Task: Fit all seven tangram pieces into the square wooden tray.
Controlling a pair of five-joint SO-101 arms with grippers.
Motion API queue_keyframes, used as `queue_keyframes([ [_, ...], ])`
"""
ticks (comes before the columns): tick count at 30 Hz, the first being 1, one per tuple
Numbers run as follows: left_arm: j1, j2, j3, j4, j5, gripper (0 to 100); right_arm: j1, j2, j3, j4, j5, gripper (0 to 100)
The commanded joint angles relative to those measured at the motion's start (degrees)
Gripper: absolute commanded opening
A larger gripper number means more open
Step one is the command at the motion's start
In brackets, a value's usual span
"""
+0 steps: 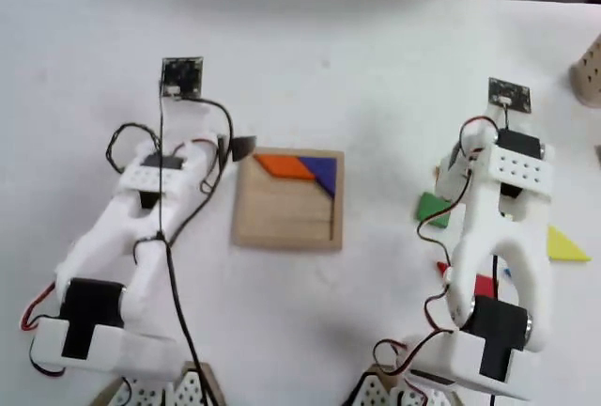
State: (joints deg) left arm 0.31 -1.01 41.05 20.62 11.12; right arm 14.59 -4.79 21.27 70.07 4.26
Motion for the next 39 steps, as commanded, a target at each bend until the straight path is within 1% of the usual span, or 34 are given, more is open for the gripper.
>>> queue_keyframes([
  [1, -0.6, -0.4, -3.1, 0.8, -1.5, 33, -1.2, -2.6, -0.7, -3.6, -0.8, 16.6],
  [4, -0.6, -0.4, -3.2, 0.8, -1.5, 33, -1.4, -2.4, 0.7, -7.4, -0.6, 16.6],
  [10, -0.4, -0.4, -3.2, 0.8, -1.6, 33, -5.2, 4.5, 1.1, -13.2, -0.7, 16.6],
  [14, -0.4, -0.4, -3.2, 0.8, -1.6, 33, -5.8, 7.5, -1.1, -13.1, -0.4, 16.6],
  [21, -0.1, -0.4, -3.0, 0.8, -1.8, 33, -7.8, 7.5, -0.3, -11.9, -0.7, 16.6],
  [27, 0.0, -0.3, -2.8, 0.8, -1.8, 33, -7.3, 8.0, 0.2, -11.9, -0.8, 16.6],
  [29, 0.0, -0.3, -2.8, 0.8, -1.7, 33, -5.9, 8.0, 0.8, -12.4, -0.7, 16.6],
  [35, 2.2, -0.3, -2.7, 0.8, -1.8, 33, -4.1, 7.6, 1.8, -16.4, -0.3, 16.6],
  [39, 2.3, -0.3, -2.7, 0.8, -1.8, 33, -3.5, 7.8, 1.8, -18.3, -0.3, 16.6],
])
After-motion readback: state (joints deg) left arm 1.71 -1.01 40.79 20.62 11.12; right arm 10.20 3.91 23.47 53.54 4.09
